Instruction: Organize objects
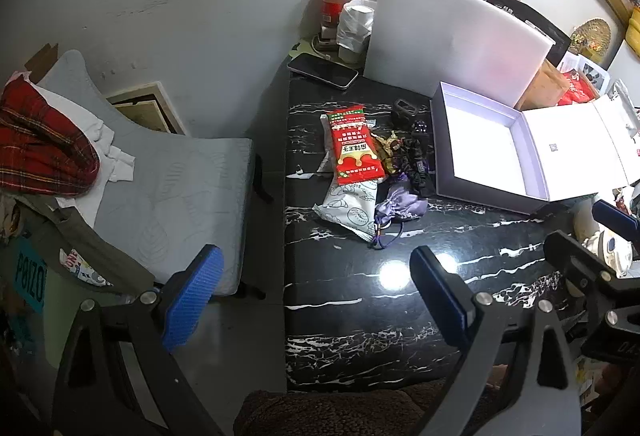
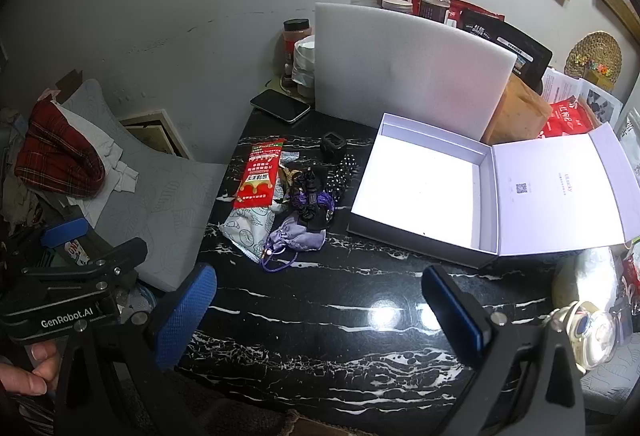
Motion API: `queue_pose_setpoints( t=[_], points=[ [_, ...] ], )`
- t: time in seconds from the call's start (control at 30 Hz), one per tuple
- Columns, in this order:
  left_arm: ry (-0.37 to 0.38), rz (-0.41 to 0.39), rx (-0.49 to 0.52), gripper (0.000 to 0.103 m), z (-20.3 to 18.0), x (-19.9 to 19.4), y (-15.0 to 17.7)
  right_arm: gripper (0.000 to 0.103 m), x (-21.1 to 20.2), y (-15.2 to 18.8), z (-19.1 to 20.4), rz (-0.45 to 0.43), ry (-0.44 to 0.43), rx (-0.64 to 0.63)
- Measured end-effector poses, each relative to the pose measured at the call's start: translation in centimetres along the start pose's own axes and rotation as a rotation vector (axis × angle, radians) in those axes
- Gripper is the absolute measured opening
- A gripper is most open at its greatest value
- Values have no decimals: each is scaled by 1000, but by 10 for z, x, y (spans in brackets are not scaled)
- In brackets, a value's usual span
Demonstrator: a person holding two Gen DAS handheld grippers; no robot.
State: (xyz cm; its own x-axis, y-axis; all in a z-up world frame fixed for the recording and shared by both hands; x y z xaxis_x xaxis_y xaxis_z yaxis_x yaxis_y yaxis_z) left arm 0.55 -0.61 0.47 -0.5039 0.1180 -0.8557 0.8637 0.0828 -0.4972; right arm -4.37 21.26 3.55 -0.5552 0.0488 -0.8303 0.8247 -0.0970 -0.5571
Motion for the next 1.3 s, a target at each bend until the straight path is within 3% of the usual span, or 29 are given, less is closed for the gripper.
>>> queue_pose_setpoints(
  t=[1.3],
  points=[
    [-46, -28, -68, 94, 6, -13, 14, 102, -9, 3, 3, -9, 18, 52]
  ],
)
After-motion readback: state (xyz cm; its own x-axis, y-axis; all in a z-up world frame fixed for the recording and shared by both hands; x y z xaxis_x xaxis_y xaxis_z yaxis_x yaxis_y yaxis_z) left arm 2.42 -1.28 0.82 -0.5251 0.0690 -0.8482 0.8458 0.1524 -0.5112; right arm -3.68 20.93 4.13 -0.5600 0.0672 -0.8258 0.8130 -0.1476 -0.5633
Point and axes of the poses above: each gripper's, at about its wrist camera, not at the fingertips, and x roughly the way its jaws point, z to its left, y to its underside, the point moved 1 cm from there along x, roughly the way its jaws point, and after that the axes turned 7 degrees about y, right-handed, at the moved point
